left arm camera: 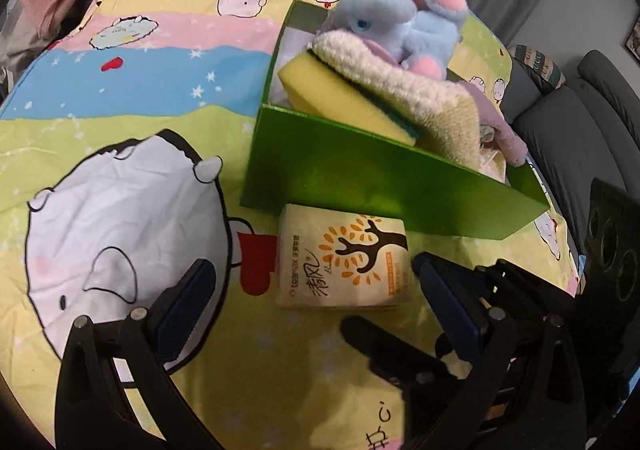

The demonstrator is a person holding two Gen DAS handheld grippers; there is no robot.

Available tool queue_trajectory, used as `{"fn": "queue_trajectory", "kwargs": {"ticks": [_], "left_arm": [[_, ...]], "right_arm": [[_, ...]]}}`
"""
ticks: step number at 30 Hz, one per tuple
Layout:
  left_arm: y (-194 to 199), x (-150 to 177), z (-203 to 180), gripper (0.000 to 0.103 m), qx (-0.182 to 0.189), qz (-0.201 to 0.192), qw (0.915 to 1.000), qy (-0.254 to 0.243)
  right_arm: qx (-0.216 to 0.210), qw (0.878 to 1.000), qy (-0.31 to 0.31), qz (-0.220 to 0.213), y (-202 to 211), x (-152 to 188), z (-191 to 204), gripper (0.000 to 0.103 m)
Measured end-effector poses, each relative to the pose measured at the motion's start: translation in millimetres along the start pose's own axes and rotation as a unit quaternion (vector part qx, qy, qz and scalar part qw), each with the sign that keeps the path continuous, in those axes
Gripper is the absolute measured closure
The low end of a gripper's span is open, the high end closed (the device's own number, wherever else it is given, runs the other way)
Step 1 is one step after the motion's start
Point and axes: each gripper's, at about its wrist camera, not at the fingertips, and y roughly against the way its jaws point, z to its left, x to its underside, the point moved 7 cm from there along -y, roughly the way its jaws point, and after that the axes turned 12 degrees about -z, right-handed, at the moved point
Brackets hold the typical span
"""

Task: Organize soft objects
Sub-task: 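Move both grippers toward the tan tree-print tissue pack beside the box, then close both grippers on the tan tissue pack and lift it, then carry the tan tissue pack into the green box and open both grippers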

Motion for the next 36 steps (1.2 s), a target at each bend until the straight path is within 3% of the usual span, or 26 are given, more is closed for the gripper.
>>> {"fn": "queue_trajectory", "kwargs": {"ticks": [4,9,10,12,17,28,36], "left_arm": [[-6,3,-3,0.004,0.002,0.002,1.0,-0.006],[-7,4,-6,0.023,0.015,-0.006,0.9998,-0.009],[-7,4,-8,0.032,0.015,-0.007,0.9998,-0.014],[-7,6,-12,0.031,0.027,-0.005,0.9995,-0.016],[0,5,-11,0.031,0.025,-0.009,0.9994,-0.022],[59,-11,-39,0.031,0.043,-0.06,0.9955,-0.059],[95,-1,-60,0.031,0.03,-0.075,0.993,-0.085]], "right_arm": [[0.003,1.0,0.015,-0.003,-5,-2,5,0.03],[0.005,1.0,0.023,-0.005,-5,-2,8,0.042],[0.003,1.0,0.029,-0.005,-6,-2,11,0.046],[0.005,0.999,0.045,-0.006,-5,-3,15,0.053],[0.009,0.999,0.047,-0.012,3,-5,19,0.055],[0.012,0.996,0.056,-0.066,61,-23,41,0.056],[-0.004,0.994,0.066,-0.087,101,-14,57,0.057]]}}
